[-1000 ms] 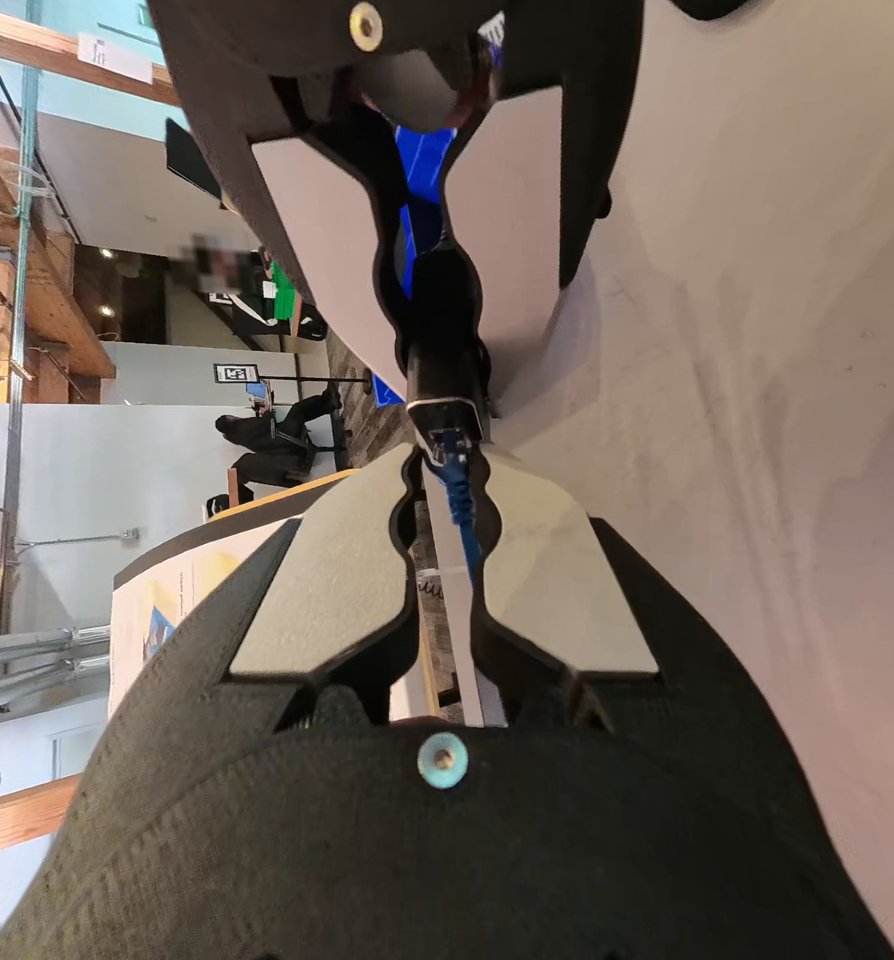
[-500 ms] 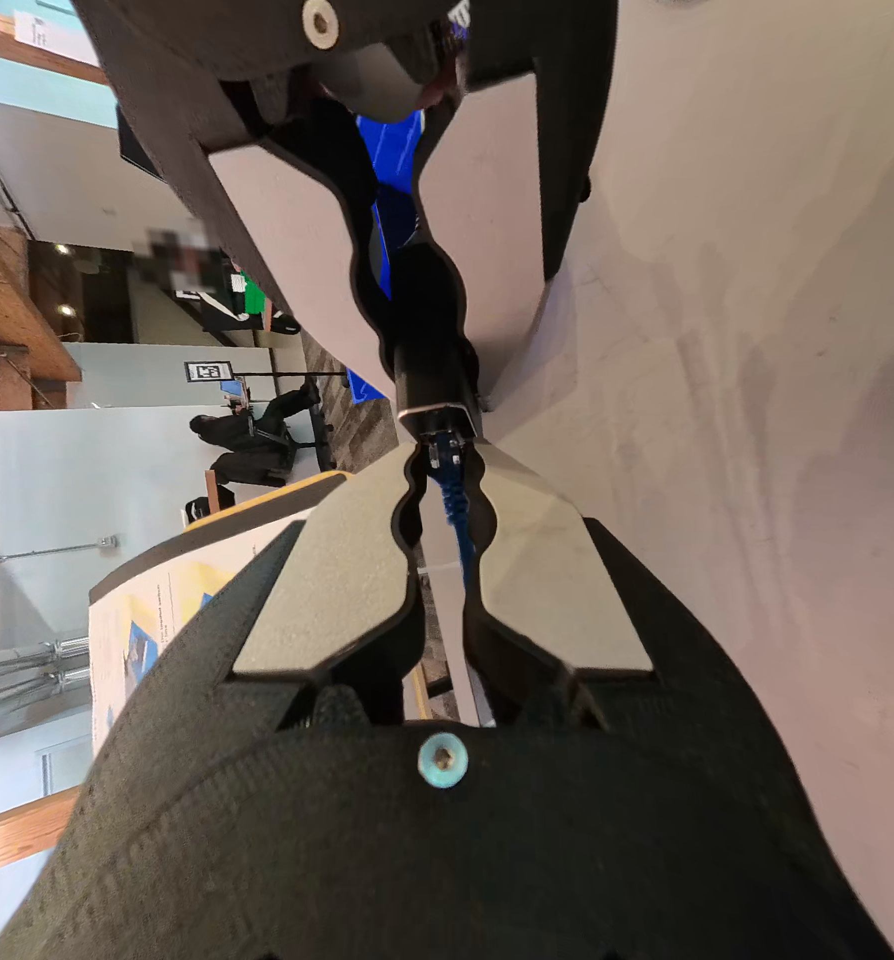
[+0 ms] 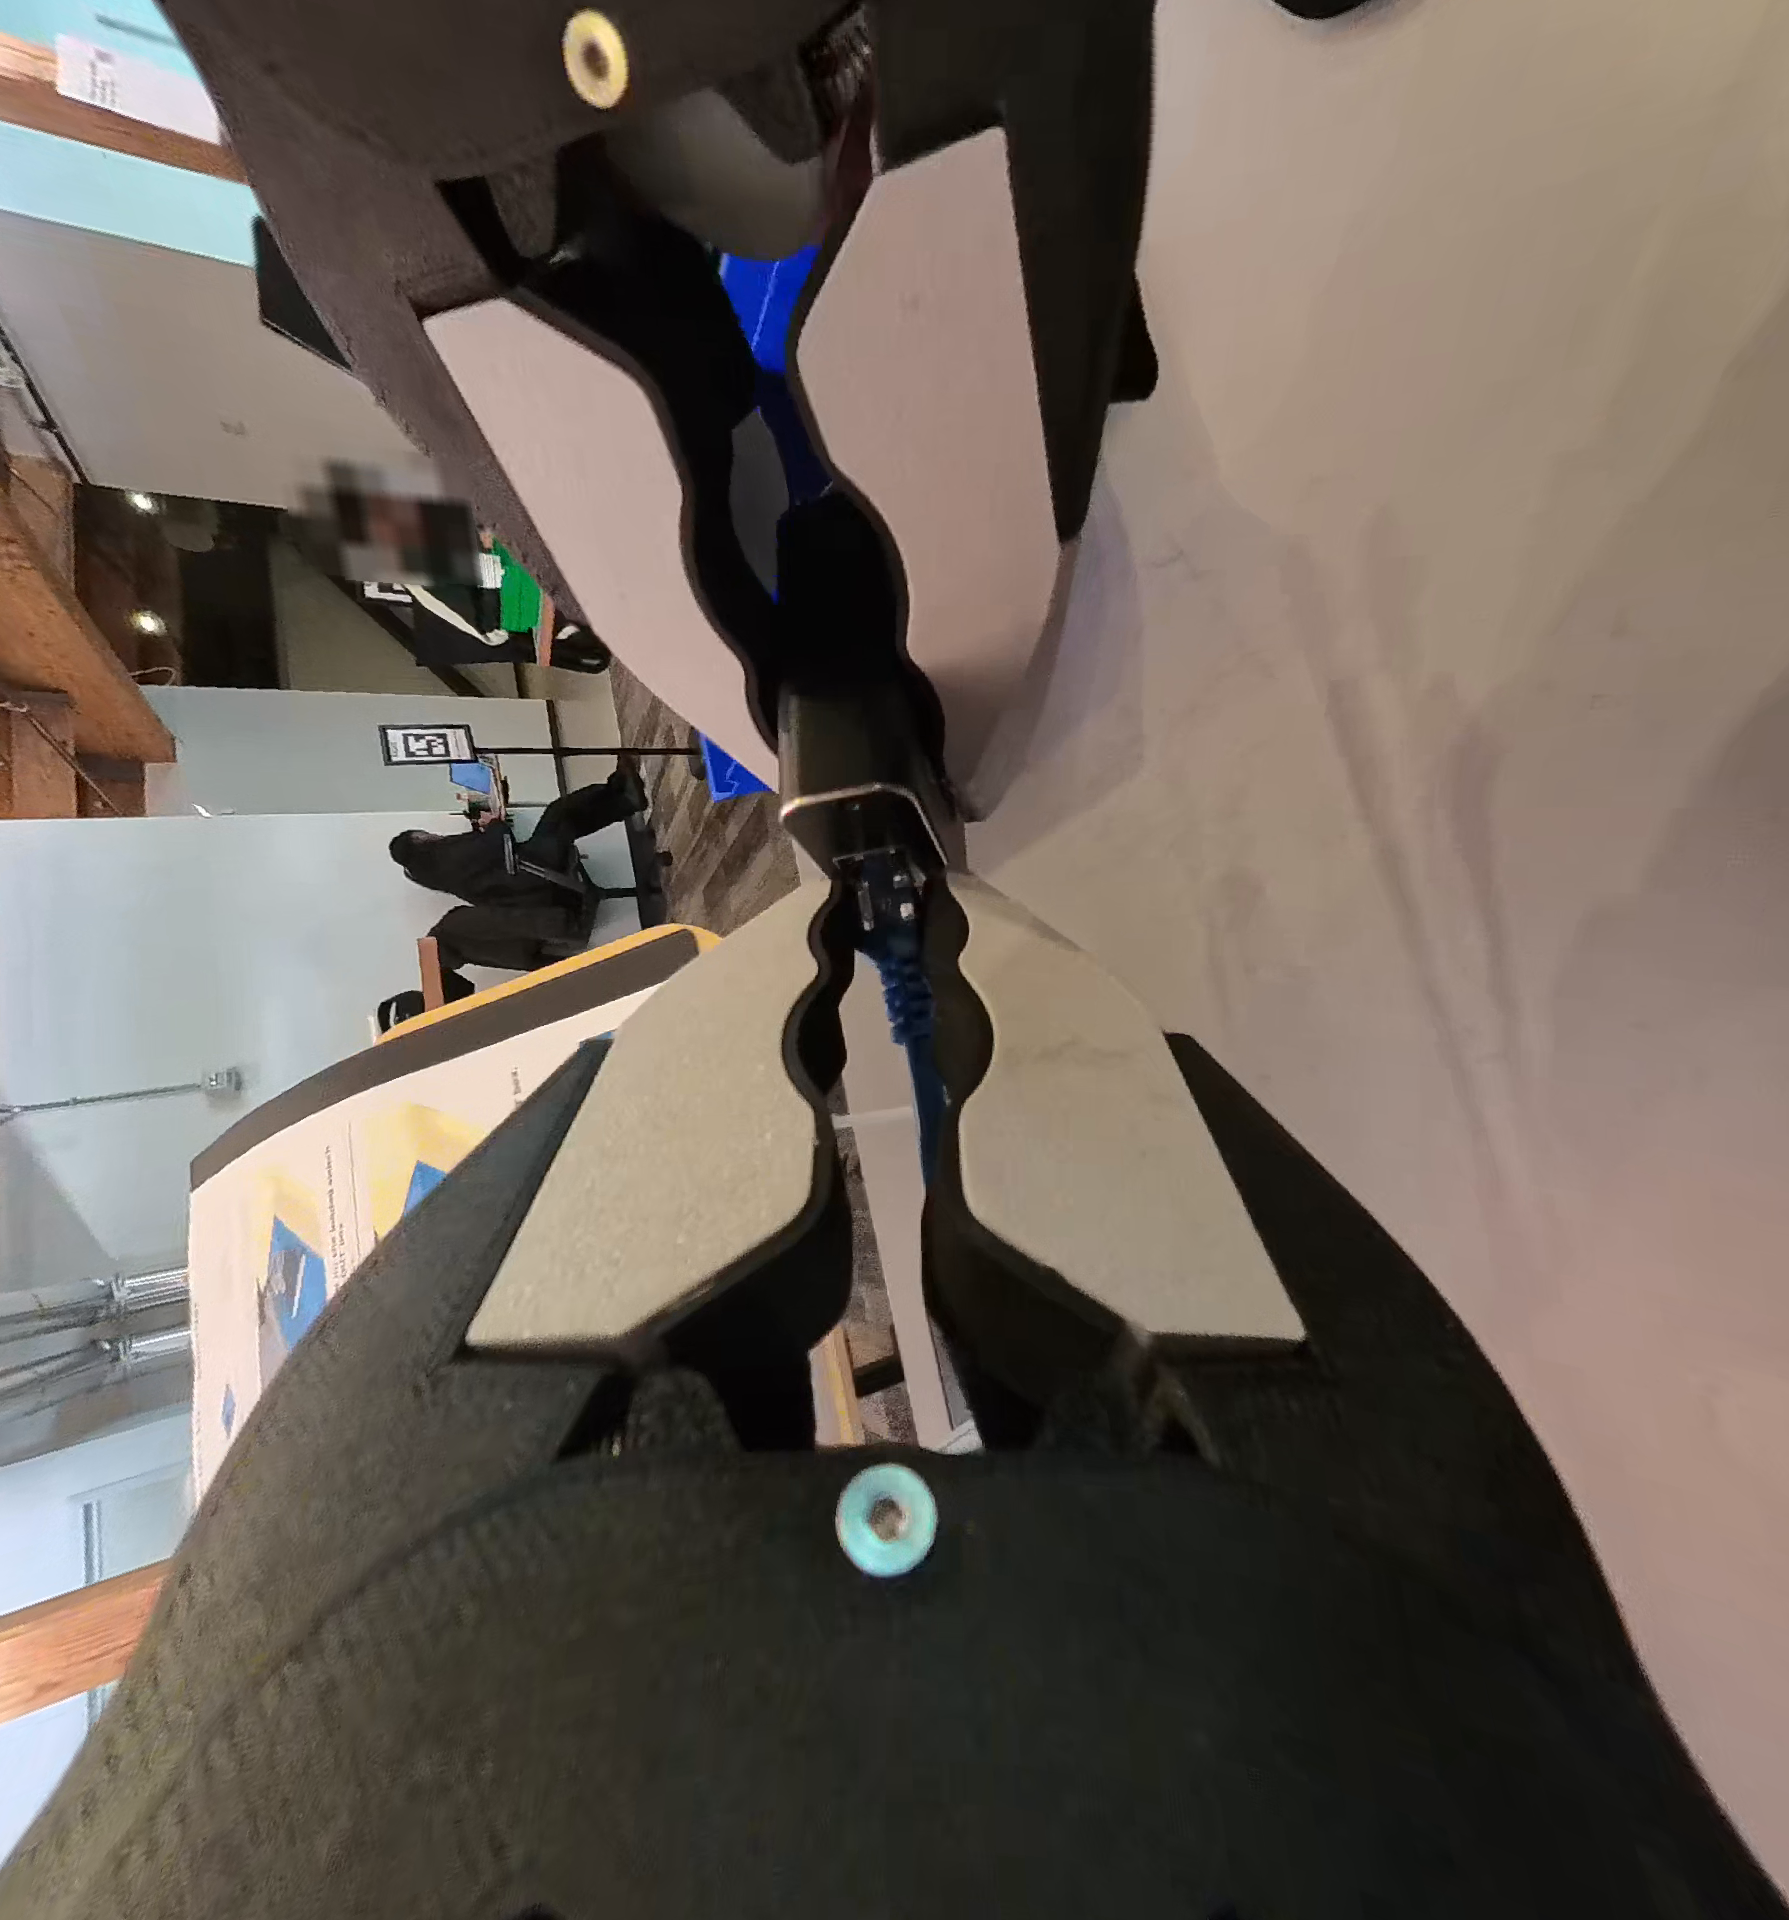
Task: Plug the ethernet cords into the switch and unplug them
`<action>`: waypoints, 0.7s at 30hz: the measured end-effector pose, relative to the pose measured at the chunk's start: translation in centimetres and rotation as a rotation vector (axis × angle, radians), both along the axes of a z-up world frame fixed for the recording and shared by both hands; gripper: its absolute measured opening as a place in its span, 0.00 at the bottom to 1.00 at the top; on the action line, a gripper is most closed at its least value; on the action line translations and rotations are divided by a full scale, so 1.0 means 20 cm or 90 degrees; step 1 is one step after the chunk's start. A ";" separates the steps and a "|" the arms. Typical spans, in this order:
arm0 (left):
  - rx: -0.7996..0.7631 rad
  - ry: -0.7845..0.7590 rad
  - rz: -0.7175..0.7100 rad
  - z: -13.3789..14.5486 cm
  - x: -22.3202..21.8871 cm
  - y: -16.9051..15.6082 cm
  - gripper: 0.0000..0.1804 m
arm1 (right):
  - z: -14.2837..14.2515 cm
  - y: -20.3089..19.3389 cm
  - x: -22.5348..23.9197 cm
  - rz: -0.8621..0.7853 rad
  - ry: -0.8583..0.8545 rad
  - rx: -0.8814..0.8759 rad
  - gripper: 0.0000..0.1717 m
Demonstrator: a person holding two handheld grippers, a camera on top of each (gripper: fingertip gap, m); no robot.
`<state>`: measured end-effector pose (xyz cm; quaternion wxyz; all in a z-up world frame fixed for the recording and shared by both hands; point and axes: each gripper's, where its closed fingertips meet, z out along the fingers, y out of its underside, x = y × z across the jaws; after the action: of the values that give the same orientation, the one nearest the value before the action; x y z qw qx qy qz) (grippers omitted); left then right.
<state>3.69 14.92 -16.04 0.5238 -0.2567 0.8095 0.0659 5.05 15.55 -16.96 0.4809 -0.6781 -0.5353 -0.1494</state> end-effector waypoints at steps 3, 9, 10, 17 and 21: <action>-0.026 -0.025 0.000 0.03 -0.01 -0.01 0.06 | 0.03 0.00 -0.01 0.000 0.022 0.015 0.16; -0.042 -0.041 0.031 0.07 -0.04 0.01 0.06 | 0.05 -0.01 0.01 -0.015 0.029 0.028 0.16; -0.052 -0.058 0.039 0.11 -0.07 0.04 0.07 | 0.04 0.01 0.08 -0.053 0.006 0.026 0.16; -0.068 -0.081 0.097 0.17 -0.17 0.19 0.07 | 0.11 -0.03 0.13 -0.033 0.011 0.041 0.15; -0.104 -0.096 0.121 0.20 -0.17 0.23 0.07 | 0.00 -0.11 0.14 -0.029 -0.012 0.017 0.15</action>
<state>0.24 19.51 -11.94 0.5523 -0.3779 0.7425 0.0295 7.88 13.44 -17.05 0.4811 -0.6822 -0.5225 -0.1736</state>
